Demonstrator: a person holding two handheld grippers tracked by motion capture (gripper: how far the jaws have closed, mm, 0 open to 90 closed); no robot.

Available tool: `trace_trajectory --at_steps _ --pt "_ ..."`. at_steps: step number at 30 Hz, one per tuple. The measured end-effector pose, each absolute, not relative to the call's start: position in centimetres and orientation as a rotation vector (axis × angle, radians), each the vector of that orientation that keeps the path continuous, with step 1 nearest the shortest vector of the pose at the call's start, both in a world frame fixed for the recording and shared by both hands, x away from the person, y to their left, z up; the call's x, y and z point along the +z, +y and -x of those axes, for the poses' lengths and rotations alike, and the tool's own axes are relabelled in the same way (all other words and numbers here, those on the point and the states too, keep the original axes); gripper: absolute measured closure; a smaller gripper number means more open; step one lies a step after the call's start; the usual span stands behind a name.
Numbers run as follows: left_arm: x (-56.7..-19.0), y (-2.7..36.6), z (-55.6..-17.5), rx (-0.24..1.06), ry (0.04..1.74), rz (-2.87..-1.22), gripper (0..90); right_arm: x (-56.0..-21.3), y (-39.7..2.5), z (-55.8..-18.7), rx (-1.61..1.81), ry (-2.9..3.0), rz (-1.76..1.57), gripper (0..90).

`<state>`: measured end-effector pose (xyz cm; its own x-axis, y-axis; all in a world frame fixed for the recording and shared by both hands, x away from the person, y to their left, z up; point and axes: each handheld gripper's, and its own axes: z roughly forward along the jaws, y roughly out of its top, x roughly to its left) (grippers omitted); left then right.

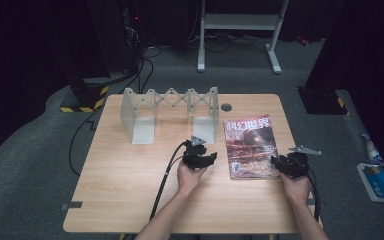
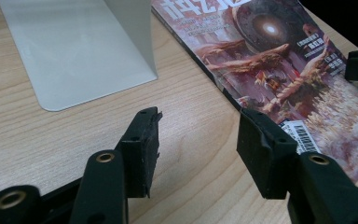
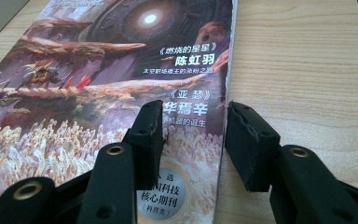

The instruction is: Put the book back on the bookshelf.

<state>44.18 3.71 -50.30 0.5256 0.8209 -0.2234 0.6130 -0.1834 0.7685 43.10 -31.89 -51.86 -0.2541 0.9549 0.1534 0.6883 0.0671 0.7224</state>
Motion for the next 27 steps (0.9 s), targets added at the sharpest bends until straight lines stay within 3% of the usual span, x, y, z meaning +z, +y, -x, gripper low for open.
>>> trace_trajectory --at_steps 27 --pt "-52.3 -0.8 -44.7 0.228 1.159 -1.917 46.9 -51.7 -31.3 -42.6 0.985 1.991 -1.664 55.9"
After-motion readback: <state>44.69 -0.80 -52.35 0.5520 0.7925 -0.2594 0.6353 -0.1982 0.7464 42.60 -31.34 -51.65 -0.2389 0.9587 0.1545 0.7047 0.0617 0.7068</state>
